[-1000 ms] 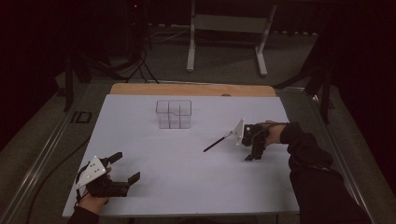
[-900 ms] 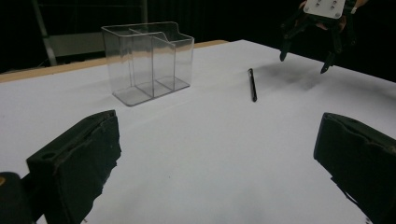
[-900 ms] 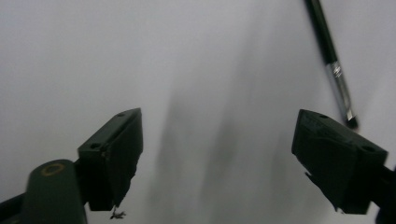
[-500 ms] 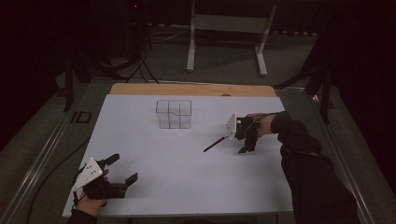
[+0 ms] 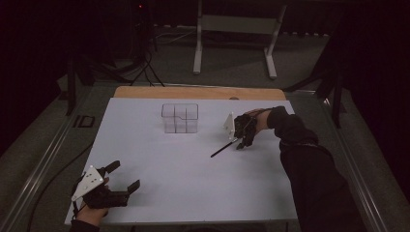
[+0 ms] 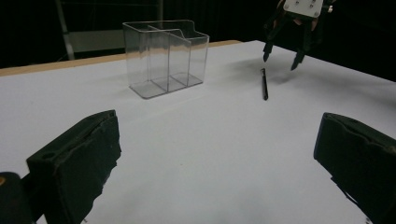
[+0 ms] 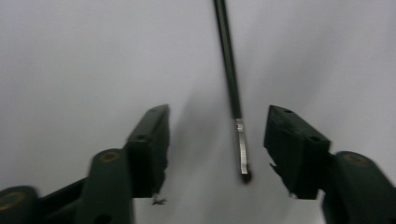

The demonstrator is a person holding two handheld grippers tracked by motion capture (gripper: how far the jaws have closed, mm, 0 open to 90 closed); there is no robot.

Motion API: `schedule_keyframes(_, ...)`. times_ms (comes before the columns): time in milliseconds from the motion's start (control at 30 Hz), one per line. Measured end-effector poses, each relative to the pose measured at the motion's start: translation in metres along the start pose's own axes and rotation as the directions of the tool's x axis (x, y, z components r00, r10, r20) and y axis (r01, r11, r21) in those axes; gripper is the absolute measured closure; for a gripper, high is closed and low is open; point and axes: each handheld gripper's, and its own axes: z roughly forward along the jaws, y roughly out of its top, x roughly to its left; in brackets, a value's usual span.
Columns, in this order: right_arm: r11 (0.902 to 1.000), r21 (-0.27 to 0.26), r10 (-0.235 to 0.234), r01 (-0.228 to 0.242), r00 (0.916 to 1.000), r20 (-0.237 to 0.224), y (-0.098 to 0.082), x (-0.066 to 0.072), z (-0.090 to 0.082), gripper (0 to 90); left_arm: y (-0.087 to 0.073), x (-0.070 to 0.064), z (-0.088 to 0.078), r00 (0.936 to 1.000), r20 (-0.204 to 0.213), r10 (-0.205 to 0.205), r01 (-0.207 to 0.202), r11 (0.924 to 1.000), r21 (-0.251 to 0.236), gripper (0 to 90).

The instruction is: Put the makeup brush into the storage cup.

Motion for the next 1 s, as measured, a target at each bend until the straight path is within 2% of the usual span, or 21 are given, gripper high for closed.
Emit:
schedule_keyframes(67,0.9989,0.026,-0.039,0.039,0.9992,0.005,0.002,-0.004,0.005,44.9,-0.001,0.000,-0.001,1.0000,-0.004,-0.006,0.006,1.0000,0.002,1.9)
schedule_keyframes(167,0.9986,0.015,-0.050,0.050,0.9987,0.009,0.002,-0.007,0.007,47.0,-0.001,0.000,-0.001,1.0000,-0.006,-0.007,0.007,1.0000,0.003,1.9)
schedule_keyframes(200,0.9985,0.024,-0.049,0.049,0.9988,-0.003,0.001,-0.009,0.009,49.0,-0.001,0.000,-0.002,1.0000,-0.005,-0.007,0.007,1.0000,0.002,1.9)
schedule_keyframes(233,0.9963,0.042,-0.076,0.076,0.9971,-0.005,-0.002,-0.010,0.013,53.4,-0.001,0.000,-0.002,1.0000,-0.006,-0.006,0.006,1.0000,0.002,1.9)
schedule_keyframes(267,0.9966,0.045,-0.069,0.069,0.9975,-0.018,-0.003,-0.012,0.014,54.8,-0.001,0.000,-0.002,1.0000,-0.007,-0.007,0.007,1.0000,0.002,1.9)
schedule_keyframes(400,0.9958,0.049,-0.076,0.077,0.9970,-0.010,-0.006,-0.016,0.021,63.5,-0.002,0.000,-0.001,0.9999,-0.006,-0.011,0.011,0.9999,0.003,1.9)
schedule_keyframes(600,0.9908,0.073,-0.113,0.113,0.9936,-0.008,-0.007,-0.017,0.028,72.8,-0.002,0.000,0.000,1.0000,-0.002,-0.006,0.006,0.9999,0.008,1.8)
schedule_keyframes(700,0.9887,0.084,-0.123,0.124,0.9922,-0.023,-0.006,-0.018,0.030,75.5,-0.002,0.000,0.000,1.0000,-0.001,-0.005,0.005,0.9999,0.009,1.8)
schedule_keyframes(833,0.9876,0.088,-0.126,0.130,0.9907,-0.051,-0.006,-0.018,0.030,82.8,-0.002,0.000,0.000,1.0000,-0.002,-0.004,0.004,0.9999,0.012,1.9)
schedule_keyframes(933,0.9898,0.089,-0.105,0.111,0.9919,-0.071,-0.006,-0.018,0.029,83.4,-0.002,0.000,0.000,1.0000,-0.002,-0.002,0.002,0.9999,0.013,1.9)
schedule_keyframes(1000,0.9921,0.092,-0.081,0.086,0.9949,-0.061,-0.007,-0.019,0.027,83.4,-0.002,0.000,0.000,1.0000,-0.001,-0.002,0.002,0.9999,0.011,1.9)
